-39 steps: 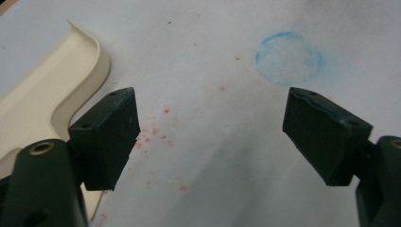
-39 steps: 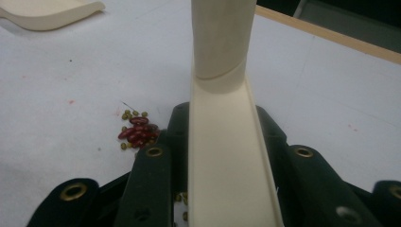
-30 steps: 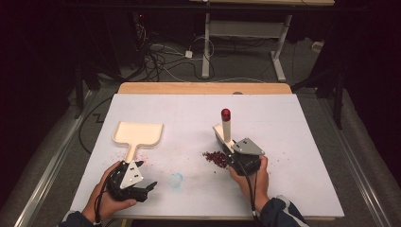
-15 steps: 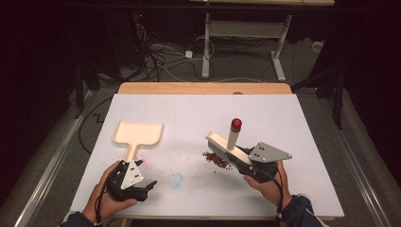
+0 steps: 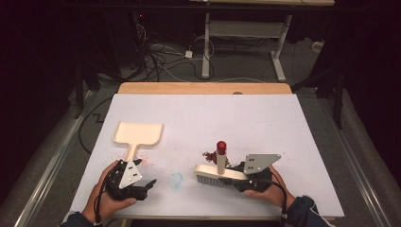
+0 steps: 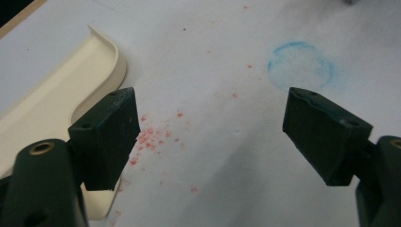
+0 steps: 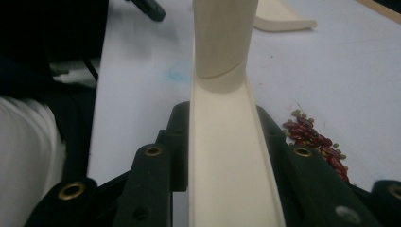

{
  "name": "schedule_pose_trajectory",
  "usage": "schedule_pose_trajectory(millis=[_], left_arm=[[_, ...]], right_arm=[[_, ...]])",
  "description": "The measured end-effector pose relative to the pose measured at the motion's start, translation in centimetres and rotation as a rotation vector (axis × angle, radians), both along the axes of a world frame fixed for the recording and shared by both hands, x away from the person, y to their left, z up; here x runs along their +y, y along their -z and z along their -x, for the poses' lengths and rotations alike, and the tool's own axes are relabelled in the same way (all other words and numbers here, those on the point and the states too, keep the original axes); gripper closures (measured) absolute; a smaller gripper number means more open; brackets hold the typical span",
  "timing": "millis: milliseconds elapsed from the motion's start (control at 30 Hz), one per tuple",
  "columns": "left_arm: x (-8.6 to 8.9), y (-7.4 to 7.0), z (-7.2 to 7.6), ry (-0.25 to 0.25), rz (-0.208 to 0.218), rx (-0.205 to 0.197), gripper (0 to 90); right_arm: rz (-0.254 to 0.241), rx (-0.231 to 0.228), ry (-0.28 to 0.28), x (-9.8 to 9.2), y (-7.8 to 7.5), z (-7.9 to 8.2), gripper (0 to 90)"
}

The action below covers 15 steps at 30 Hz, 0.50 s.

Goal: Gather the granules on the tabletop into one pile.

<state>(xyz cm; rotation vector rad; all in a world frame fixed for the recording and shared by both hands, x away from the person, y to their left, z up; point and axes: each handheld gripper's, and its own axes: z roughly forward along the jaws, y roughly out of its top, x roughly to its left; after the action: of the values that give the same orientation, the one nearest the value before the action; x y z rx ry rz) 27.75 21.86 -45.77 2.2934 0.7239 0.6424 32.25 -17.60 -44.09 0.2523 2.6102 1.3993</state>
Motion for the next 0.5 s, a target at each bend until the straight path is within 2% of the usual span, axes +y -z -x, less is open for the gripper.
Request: schedule_pose_trajectory(millis=[233,300,367,400,500], left_arm=[[0.0,0.1,-0.1,0.006,-0.001,0.004,18.6],[-0.1,0.1,-0.1,0.008,-0.003,0.005,18.6],[-0.1,0.1,-0.1,0.008,-0.004,0.003,18.6],[-0.1,0.2,-0.2,0.007,-0.01,0.003,18.6],[-0.1,0.2,-0.2,-0.001,-0.009,0.002,18.6]], right_arm=[[-0.007,0.003,0.019,0.2,0.3,-3.2,67.0],[-0.02,0.018,0.03,0.1,0.3,-4.1,67.0],[-0.017,0.015,0.05,0.1,0.3,-4.6,66.9],[-0.031,0.026,0.043,0.1,0.2,-4.9,66.9],[-0.028,0.003,0.068,0.1,-0.2,-4.7,66.9]])
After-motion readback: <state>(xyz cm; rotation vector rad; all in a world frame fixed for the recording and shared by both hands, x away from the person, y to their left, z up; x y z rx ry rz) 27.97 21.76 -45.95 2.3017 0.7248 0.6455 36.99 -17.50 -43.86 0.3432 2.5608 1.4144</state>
